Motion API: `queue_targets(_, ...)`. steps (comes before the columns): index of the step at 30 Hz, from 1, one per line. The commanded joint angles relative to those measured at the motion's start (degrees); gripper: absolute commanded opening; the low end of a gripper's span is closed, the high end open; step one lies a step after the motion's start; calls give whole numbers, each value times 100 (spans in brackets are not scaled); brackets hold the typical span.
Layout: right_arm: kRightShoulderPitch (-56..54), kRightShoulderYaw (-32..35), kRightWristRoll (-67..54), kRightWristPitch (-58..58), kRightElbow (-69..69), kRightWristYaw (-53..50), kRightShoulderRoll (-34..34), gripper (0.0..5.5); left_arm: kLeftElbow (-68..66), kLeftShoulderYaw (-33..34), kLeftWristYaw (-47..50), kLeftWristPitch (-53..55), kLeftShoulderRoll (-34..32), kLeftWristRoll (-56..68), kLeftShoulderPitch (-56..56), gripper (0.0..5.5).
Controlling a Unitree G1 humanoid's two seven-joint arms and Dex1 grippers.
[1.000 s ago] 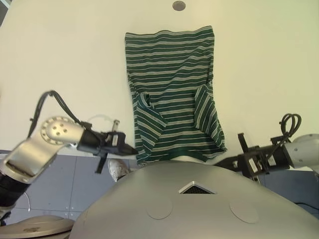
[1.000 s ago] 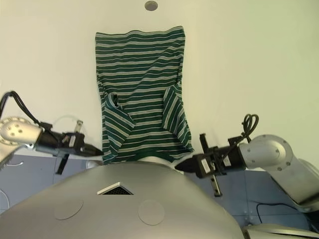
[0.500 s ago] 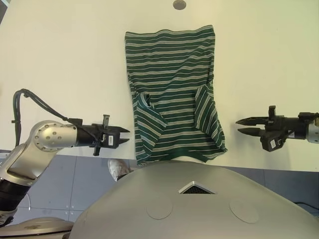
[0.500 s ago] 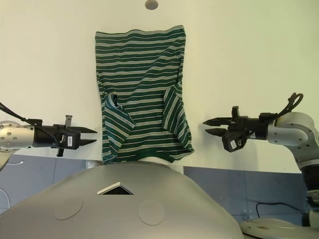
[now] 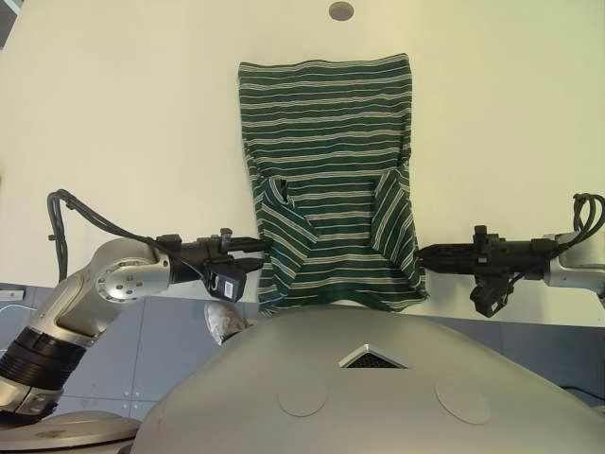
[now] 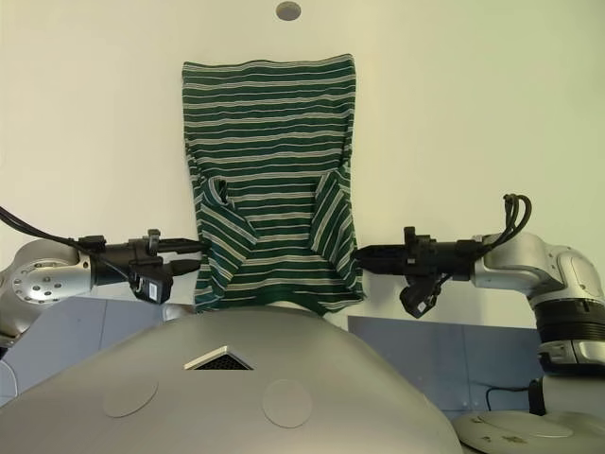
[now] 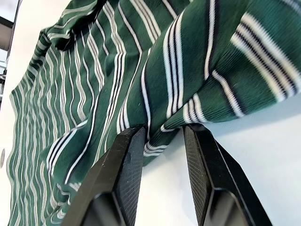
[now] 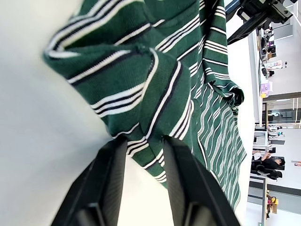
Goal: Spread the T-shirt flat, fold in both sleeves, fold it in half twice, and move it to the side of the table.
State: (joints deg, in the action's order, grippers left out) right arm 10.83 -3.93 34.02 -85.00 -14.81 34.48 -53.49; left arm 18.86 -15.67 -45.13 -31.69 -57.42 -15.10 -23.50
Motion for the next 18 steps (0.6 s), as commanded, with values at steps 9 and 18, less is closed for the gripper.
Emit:
queue_targets(9, 309, 84, 31, 146, 327, -502, -711, 136, 113, 559, -493, 9, -685, 263, -426, 146)
queue_targets(18, 59, -685, -98, 906, 1151, -382, -400, 136, 468, -342, -558, 511, 263, -361, 175, 146)
